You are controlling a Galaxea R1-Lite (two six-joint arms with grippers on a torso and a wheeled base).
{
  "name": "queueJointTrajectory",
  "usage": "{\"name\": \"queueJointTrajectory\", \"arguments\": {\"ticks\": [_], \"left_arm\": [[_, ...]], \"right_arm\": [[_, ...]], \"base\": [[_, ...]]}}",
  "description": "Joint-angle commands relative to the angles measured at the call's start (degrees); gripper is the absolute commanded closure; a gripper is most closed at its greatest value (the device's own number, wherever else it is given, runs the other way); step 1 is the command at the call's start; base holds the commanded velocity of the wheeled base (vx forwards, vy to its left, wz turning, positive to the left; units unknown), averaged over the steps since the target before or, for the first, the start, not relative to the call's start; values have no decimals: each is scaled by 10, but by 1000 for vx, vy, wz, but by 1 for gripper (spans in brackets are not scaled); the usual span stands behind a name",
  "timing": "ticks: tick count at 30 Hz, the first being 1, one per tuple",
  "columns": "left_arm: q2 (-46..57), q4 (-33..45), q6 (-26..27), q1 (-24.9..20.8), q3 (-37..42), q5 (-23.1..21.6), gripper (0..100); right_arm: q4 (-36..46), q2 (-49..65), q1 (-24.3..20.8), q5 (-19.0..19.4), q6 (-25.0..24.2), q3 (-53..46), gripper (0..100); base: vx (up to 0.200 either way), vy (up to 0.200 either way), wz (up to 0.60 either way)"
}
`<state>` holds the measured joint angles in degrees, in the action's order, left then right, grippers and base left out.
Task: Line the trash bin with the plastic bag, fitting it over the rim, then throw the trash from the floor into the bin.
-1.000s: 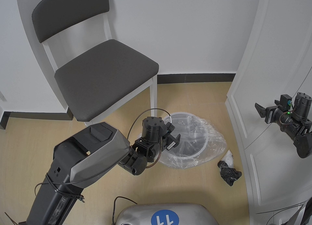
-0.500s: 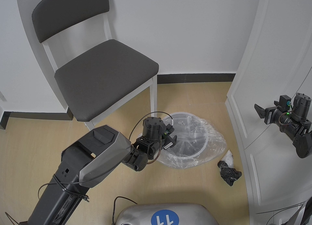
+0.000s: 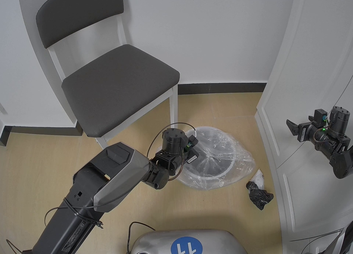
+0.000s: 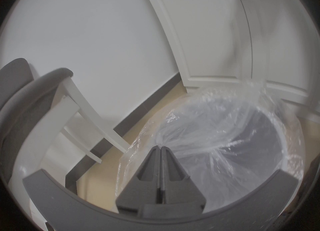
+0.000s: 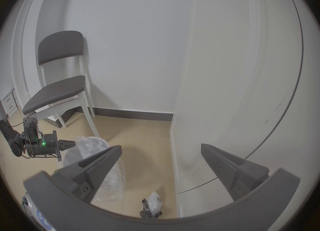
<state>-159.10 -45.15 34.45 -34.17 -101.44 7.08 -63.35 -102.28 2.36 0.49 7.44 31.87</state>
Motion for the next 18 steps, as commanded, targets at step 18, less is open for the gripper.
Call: {"name": "queueJointTrajectory", "arguments": {"ticks": [18], "left_arm": [[-11, 74, -125, 21, -132, -26, 100]], "right_arm": [[-50, -81, -16, -1, 27, 3, 0]], "base": [[0, 0, 0]]}}
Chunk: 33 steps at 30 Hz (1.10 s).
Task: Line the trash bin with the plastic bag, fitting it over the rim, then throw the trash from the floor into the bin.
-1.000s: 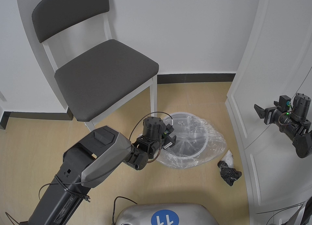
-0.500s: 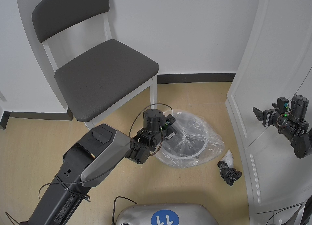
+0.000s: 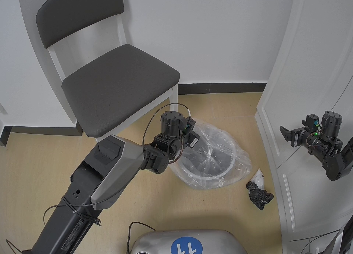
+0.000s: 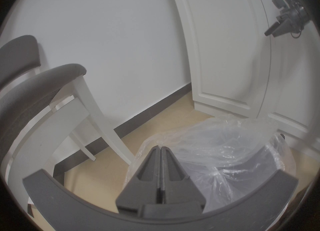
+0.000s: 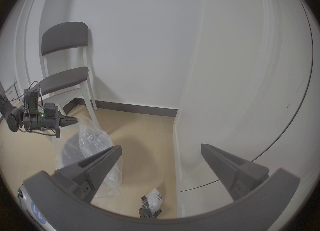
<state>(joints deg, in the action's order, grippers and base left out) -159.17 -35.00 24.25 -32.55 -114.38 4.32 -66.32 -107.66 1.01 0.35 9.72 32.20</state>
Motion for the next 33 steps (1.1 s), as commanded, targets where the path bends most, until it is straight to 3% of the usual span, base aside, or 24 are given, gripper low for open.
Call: {"name": "queueJointTrajectory", "arguments": {"ticks": [1, 9, 14, 18, 19, 30, 33], "left_arm": [[-11, -28, -23, 5, -2, 2, 100], [-11, -136, -68, 12, -2, 6, 100], [-30, -160, -71, 13, -2, 9, 100], [-32, -164, -104, 12, -2, 8, 100], [-32, -164, -106, 11, -2, 7, 0], [-29, -237, -107, 10, -2, 9, 0], [-1, -240, -105, 11, 22, 5, 0]], "right_arm": [[-21, -27, -2, 0, 4, 0, 0], [-36, -34, -7, -8, 4, 1, 0], [-50, -36, -17, -9, 4, -4, 0], [-51, -41, -18, -9, 4, -2, 0], [-51, -41, -18, -9, 4, -2, 0], [-101, -57, -68, -7, 0, -21, 0], [-109, -70, -108, -8, 0, -39, 0]], "base": [[0, 0, 0], [0, 0, 0], [0, 0, 0], [0, 0, 0], [0, 0, 0], [0, 0, 0], [0, 0, 0]]}}
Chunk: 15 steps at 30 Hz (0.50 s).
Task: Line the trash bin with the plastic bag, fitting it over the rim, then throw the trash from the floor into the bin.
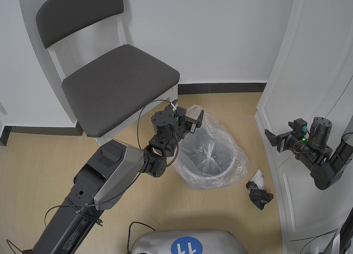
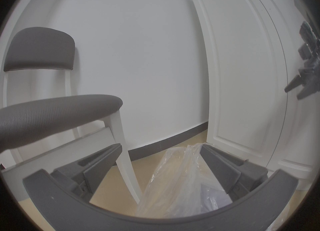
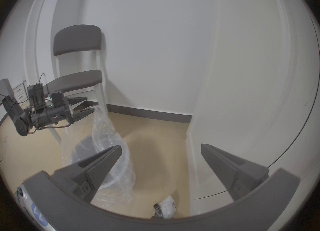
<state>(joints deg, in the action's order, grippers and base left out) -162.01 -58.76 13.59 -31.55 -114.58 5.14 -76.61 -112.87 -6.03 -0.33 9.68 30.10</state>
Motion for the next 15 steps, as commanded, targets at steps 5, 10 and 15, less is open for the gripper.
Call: {"name": "queueJointTrajectory", "arguments": {"ticks": [5, 10, 15], "left_arm": [[115, 20, 2, 1, 202, -37, 0], [117, -6, 1, 4, 225, -39, 0], [119, -18, -1, 5, 227, -38, 0]], "right_arm": [[-10, -48, -106, -35, 3, -36, 0], [-109, -130, -179, -89, 7, -52, 0], [-134, -206, -207, -93, 50, -58, 0]], "base": [[0, 0, 0], [0, 0, 0], [0, 0, 0]]}}
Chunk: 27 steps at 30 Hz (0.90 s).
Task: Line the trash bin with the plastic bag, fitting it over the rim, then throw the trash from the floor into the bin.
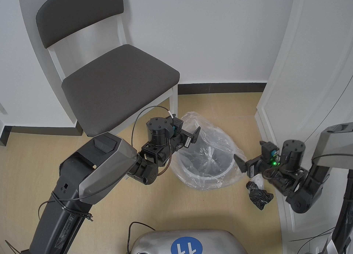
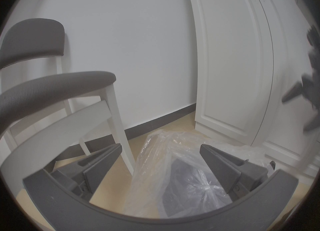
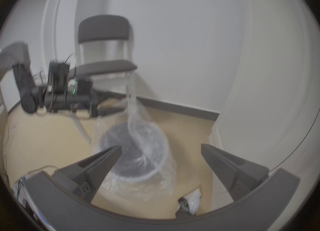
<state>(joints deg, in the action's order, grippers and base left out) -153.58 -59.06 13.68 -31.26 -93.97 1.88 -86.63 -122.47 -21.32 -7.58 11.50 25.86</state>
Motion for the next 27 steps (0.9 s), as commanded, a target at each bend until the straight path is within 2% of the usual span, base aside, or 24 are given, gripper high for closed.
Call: {"name": "queueJointTrajectory", "arguments": {"ticks": [1, 3, 8, 12, 14, 16, 17, 18, 24, 27], "left_arm": [[35, -19, -1, 2, 21, -6, 0], [35, -25, -1, 1, 24, -6, 0], [60, -70, 1, 0, 102, -5, 0], [79, -137, 3, -6, 163, -4, 0], [102, -183, 3, -17, 218, 8, 0], [102, -183, 3, -17, 218, 8, 0], [127, -207, 4, -28, 270, 21, 0], [132, -214, 4, -29, 279, 21, 0], [149, -273, 2, -42, 301, 23, 0], [158, -290, 2, -50, 333, 47, 0]], "right_arm": [[-34, -116, -58, -23, 38, -13, 0], [-34, -122, -64, -23, 40, -11, 0], [-34, -148, -75, -23, 58, 51, 0], [-34, -172, -67, -26, 114, 110, 0], [-34, -187, -58, -32, 165, 150, 0], [-34, -187, -58, -32, 165, 150, 0], [-34, -218, -47, -33, 216, 216, 0], [-34, -224, -46, -34, 224, 232, 0], [-26, -256, -37, -53, 227, 292, 0], [-23, -261, -28, -60, 228, 314, 0]], "base": [[0, 0, 0], [0, 0, 0], [0, 0, 0], [0, 0, 0], [0, 0, 0], [0, 0, 0], [0, 0, 0], [0, 0, 0], [0, 0, 0], [0, 0, 0]]}}
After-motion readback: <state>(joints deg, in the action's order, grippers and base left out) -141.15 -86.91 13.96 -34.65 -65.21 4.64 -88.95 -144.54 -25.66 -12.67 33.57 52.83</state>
